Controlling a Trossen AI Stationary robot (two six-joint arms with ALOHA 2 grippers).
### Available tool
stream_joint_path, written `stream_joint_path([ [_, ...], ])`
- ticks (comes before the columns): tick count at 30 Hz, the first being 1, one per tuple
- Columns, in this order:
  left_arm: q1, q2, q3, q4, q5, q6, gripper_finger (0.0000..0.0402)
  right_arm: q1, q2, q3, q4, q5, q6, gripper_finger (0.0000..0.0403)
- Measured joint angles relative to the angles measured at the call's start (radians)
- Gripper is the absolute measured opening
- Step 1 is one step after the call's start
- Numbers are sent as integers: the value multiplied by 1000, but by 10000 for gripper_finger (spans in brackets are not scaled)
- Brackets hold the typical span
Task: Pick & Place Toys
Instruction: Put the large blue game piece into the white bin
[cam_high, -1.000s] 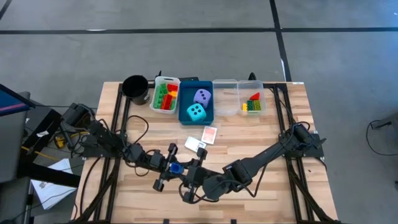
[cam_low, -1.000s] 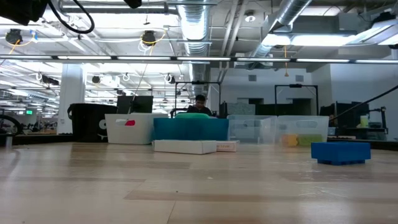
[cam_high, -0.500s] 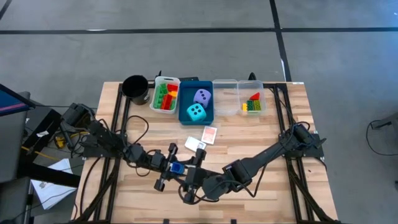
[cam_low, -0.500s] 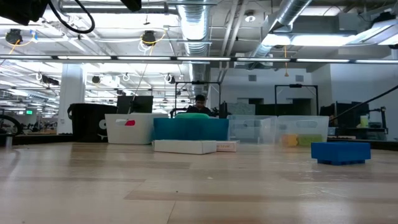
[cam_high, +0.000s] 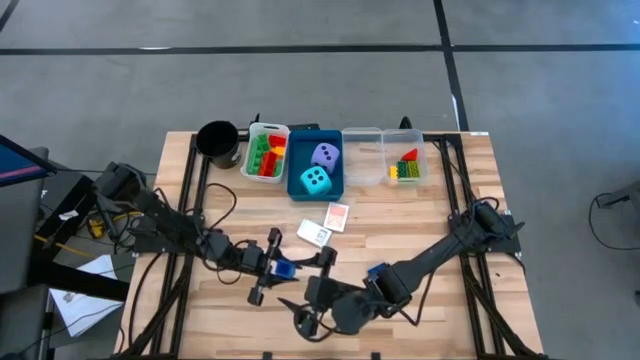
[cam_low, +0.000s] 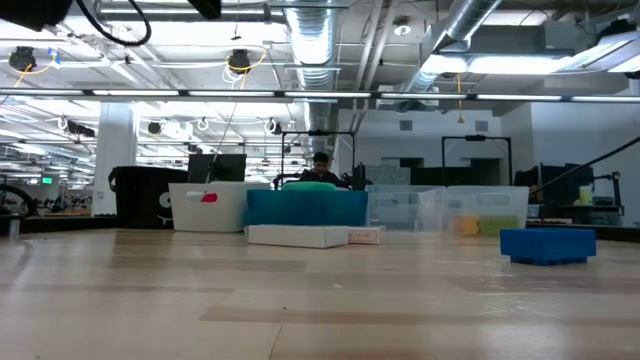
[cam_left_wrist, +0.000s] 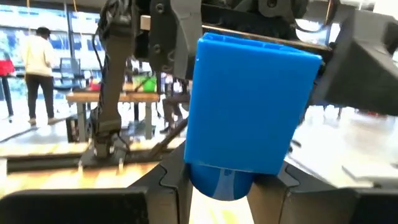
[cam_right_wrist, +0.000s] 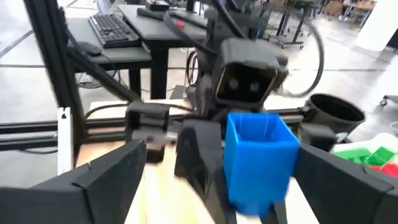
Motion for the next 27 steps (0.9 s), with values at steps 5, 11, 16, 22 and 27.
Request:
stream_joint_path([
  [5,-1,-136,-38,-168,-56,-27,102,31,-2,0,-130,4,125,372],
  [11,23,-285,-150,-171,-236,-9,102,61,0,0,-303,8,259,368],
  [16,118,-388,-232,-171,-319,-7,102,47,0,0,-411,17,263,368],
  [22,283,-466,-259,-171,-315,-6,102,3,-1,-55,-451,13,237,368],
  [27,469,-498,-259,-169,-314,39,102,-64,-1,-190,-367,17,164,368],
])
